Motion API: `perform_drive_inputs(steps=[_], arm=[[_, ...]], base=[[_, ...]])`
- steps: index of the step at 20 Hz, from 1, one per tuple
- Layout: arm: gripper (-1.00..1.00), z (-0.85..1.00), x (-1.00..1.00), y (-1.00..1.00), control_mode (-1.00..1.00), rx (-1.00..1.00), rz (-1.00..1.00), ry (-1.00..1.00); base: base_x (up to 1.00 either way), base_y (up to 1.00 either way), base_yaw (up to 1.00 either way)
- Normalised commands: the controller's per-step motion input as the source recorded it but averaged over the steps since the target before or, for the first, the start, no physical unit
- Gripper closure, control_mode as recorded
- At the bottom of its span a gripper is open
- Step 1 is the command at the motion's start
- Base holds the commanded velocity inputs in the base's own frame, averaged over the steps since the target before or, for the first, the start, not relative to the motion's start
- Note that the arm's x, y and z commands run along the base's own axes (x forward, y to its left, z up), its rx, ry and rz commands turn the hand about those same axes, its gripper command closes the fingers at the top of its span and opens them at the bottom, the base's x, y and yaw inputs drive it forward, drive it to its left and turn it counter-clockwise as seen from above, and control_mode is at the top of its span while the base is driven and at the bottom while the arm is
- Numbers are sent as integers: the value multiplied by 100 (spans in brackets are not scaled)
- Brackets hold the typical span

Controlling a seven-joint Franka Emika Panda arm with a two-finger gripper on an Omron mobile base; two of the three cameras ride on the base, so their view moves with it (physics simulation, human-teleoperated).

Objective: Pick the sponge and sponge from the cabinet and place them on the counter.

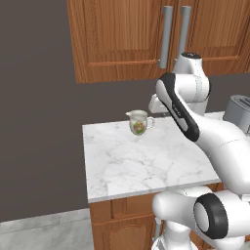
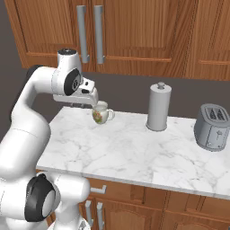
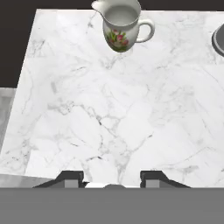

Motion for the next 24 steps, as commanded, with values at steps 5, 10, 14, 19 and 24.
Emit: perform_drive_inputs(steps=[5,10,14,19,24], arm=[[-100,0,-16,-1,-100,0,0,-12],[-100,1,-34,-4,-100,0,-1,-23],[-100,14,-36,-22,-100,3,-4,-19],[-100,16,-30,-23,-100,5,-3,-18],[-100,25,-23,-20,-100,4,-2,-18]], base=[[0,0,0],[0,0,0],[0,0,0],[0,0,0],[0,0,0]])
